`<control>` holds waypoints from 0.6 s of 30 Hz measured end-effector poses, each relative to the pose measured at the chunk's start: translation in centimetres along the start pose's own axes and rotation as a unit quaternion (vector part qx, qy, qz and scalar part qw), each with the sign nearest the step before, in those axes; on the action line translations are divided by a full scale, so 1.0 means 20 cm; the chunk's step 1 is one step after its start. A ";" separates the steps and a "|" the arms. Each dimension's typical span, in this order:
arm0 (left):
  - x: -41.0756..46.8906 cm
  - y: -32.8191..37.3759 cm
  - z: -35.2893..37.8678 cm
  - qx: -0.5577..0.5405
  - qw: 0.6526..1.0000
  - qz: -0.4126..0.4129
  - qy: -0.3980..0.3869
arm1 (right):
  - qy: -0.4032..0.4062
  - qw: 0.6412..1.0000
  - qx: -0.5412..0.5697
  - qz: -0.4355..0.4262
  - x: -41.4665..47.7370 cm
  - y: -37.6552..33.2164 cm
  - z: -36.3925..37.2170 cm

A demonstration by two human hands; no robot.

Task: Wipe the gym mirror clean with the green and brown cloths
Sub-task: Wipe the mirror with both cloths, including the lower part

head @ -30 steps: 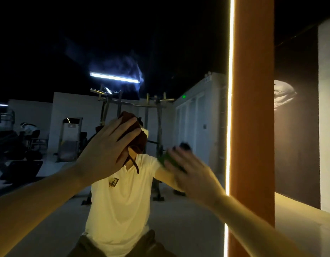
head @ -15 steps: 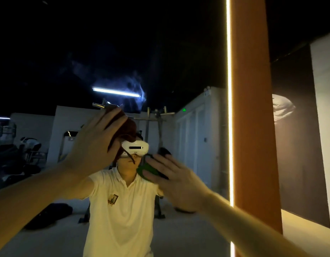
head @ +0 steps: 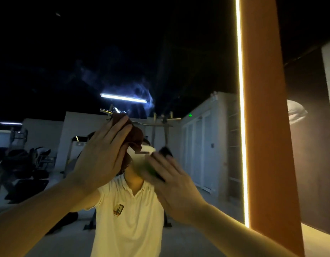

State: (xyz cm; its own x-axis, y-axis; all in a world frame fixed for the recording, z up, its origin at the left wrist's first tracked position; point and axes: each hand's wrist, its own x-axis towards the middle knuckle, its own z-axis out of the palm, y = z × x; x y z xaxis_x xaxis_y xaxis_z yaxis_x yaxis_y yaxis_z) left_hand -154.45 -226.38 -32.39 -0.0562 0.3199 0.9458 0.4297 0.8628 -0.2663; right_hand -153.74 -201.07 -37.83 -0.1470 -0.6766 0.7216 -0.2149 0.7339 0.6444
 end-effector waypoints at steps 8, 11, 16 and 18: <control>-0.01 0.00 0.00 0.010 1.000 0.012 0.009 | 0.143 0.958 0.040 0.245 0.35 0.67 -0.18; 0.00 0.01 0.00 0.009 1.000 0.009 0.011 | 0.194 0.921 0.100 0.324 0.42 0.57 -0.13; -0.01 0.00 0.00 -0.011 1.000 0.000 -0.009 | 0.060 0.993 0.054 0.081 0.01 0.03 -0.03; -0.01 0.00 0.00 -0.012 1.000 0.002 -0.014 | -0.009 0.998 0.064 0.027 -0.08 0.02 -0.10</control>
State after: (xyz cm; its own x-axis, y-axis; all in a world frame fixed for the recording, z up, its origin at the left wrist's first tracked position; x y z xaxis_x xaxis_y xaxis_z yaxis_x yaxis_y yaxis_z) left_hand -154.43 -226.50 -32.60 -0.0796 0.3335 0.9394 0.4506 0.8527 -0.2645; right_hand -151.58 -199.59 -38.19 -0.1792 -0.6381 0.7488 -0.3279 0.7563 0.5661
